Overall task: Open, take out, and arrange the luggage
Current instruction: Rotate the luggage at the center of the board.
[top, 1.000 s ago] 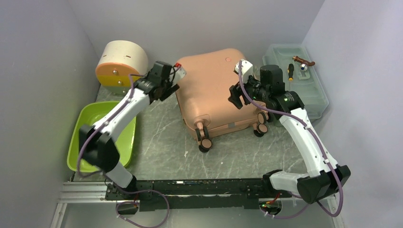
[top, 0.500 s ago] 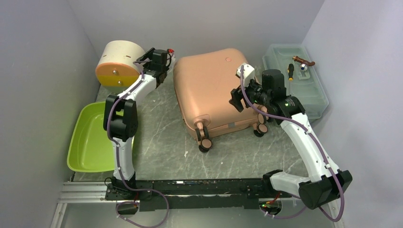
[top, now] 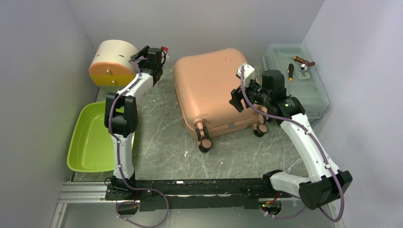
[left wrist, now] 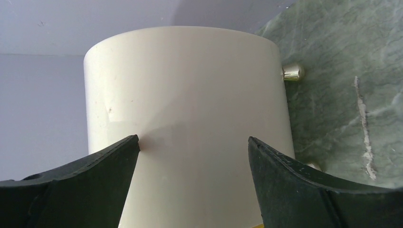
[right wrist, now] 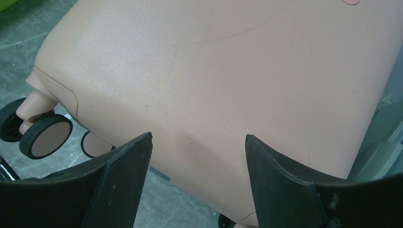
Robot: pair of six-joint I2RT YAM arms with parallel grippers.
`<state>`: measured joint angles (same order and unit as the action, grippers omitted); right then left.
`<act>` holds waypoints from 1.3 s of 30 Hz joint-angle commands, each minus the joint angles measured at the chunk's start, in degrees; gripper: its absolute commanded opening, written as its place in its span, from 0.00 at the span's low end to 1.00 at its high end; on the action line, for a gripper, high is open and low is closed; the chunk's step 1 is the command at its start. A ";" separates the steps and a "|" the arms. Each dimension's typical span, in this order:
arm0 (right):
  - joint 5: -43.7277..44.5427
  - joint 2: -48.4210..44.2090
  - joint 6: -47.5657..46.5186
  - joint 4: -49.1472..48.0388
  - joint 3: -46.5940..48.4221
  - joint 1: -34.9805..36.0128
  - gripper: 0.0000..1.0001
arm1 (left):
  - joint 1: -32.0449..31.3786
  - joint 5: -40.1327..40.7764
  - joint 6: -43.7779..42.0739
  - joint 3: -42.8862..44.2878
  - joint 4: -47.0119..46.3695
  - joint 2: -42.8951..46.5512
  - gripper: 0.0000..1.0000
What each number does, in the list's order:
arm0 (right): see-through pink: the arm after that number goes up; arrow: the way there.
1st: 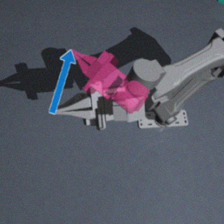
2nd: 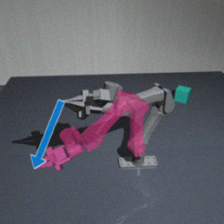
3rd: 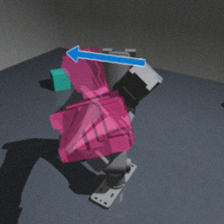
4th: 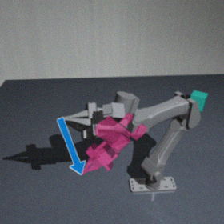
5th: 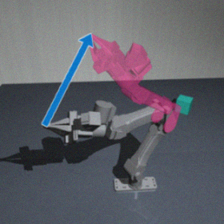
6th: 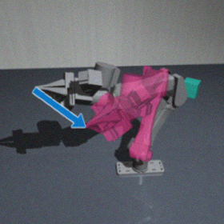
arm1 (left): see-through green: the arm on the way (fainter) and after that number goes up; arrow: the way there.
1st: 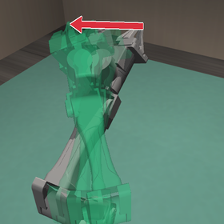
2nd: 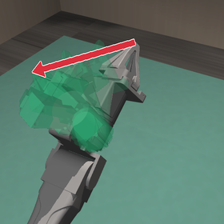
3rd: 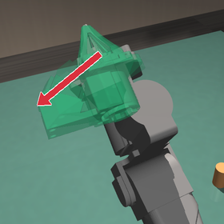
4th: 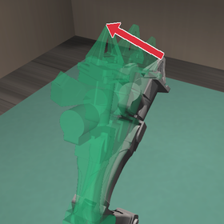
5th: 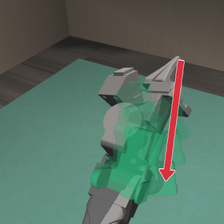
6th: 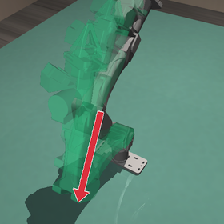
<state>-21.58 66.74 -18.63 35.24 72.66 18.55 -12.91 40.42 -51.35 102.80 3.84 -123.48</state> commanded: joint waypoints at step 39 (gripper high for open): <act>19.71 5.81 -9.74 16.89 0.40 -12.51 0.90 | -7.20 -32.41 37.01 33.66 19.67 -4.30 1.00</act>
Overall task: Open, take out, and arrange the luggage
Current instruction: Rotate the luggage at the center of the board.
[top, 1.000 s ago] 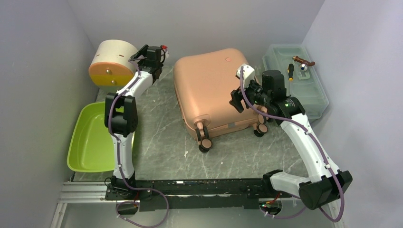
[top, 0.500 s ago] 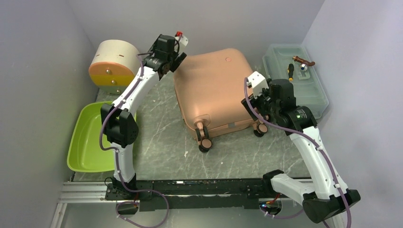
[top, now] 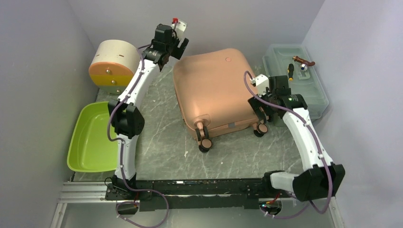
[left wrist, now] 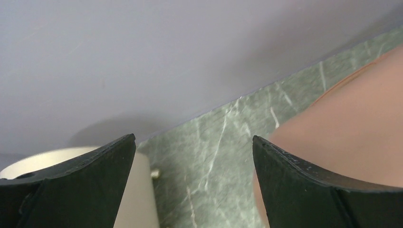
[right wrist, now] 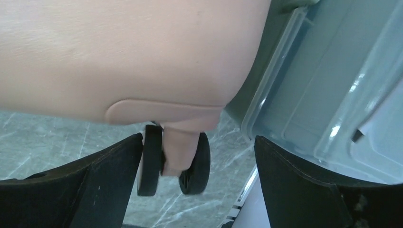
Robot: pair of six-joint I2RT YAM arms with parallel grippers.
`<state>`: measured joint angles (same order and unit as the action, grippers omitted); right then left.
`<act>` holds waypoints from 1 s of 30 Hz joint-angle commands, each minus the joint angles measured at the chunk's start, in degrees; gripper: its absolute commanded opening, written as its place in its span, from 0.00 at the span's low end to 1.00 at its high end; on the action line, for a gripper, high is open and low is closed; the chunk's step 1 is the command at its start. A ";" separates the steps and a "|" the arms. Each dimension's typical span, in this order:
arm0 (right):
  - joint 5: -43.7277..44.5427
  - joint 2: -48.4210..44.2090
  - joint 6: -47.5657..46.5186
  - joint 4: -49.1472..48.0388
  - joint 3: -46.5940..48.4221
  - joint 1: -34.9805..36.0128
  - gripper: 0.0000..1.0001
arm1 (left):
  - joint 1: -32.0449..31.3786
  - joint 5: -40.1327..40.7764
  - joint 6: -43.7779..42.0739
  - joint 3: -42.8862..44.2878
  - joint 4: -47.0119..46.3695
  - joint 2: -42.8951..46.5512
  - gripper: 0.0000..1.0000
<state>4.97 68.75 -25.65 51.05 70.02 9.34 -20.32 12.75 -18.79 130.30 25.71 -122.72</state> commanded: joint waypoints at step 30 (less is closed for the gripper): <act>-31.96 44.92 -33.87 1.89 38.75 2.61 0.87 | 6.94 -6.43 6.21 -21.03 4.03 6.08 0.98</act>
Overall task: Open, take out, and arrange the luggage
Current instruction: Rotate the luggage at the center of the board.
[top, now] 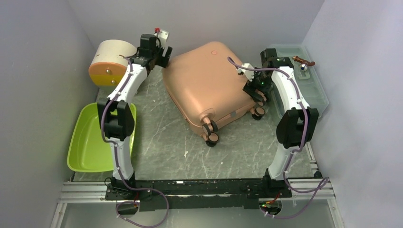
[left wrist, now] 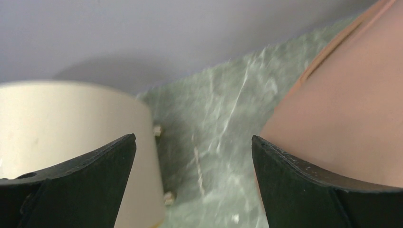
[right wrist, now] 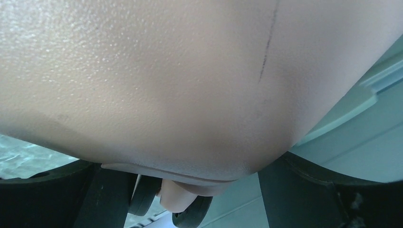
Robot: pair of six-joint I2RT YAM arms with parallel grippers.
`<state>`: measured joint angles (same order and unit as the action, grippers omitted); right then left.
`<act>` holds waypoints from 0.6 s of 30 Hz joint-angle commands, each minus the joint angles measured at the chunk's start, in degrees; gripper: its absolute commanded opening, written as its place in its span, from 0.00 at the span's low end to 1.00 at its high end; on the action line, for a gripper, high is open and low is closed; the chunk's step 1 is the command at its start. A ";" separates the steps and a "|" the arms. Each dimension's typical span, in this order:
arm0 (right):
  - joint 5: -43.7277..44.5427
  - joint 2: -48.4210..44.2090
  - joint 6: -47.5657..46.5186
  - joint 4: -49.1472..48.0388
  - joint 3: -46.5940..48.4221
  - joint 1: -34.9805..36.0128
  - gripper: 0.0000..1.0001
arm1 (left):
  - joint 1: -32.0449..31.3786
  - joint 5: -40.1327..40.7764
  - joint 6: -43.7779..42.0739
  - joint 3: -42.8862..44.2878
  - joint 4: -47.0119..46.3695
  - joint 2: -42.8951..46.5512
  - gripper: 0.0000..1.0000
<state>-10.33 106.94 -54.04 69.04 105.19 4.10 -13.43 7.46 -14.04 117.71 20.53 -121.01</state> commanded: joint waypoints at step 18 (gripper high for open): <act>0.23 -8.25 12.58 -34.86 -4.34 8.55 1.00 | 0.03 -21.91 -1.46 -27.32 17.75 24.27 0.91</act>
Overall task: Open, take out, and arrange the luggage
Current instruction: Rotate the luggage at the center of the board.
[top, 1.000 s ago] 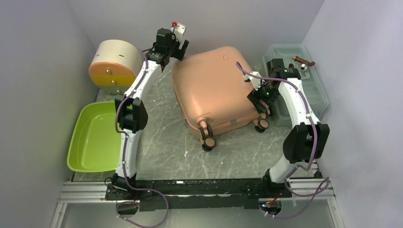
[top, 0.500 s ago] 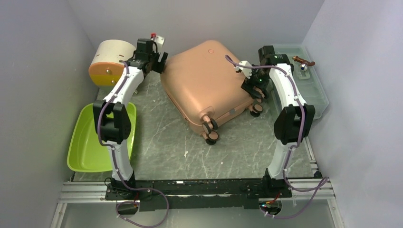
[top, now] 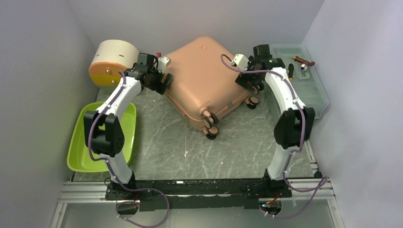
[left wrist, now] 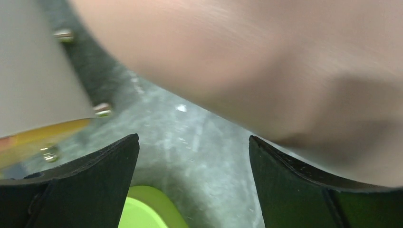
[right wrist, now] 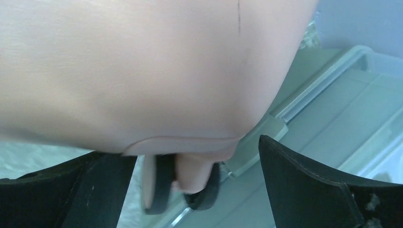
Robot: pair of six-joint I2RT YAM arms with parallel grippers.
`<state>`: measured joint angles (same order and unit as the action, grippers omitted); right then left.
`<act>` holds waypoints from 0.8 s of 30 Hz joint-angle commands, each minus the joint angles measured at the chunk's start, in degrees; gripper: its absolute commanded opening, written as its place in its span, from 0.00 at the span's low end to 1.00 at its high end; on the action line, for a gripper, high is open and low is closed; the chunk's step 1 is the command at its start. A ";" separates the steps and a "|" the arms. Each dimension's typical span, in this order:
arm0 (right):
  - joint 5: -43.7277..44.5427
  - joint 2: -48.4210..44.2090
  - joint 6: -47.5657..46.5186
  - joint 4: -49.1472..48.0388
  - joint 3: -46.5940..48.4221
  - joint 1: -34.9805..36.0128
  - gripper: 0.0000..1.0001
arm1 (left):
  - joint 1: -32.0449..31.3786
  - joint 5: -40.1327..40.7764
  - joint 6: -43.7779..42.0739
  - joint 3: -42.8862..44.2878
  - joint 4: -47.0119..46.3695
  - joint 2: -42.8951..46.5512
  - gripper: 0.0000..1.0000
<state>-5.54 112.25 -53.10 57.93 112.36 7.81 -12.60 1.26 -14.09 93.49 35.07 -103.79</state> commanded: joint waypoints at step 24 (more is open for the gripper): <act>-29.64 -57.59 24.89 -38.50 -62.43 4.83 1.00 | -4.81 -60.76 -11.61 -42.76 -26.69 21.98 0.76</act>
<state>-29.91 53.17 -29.78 23.05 49.69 12.80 -16.03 -52.77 -24.47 50.37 16.47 -81.78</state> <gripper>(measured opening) 0.994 0.772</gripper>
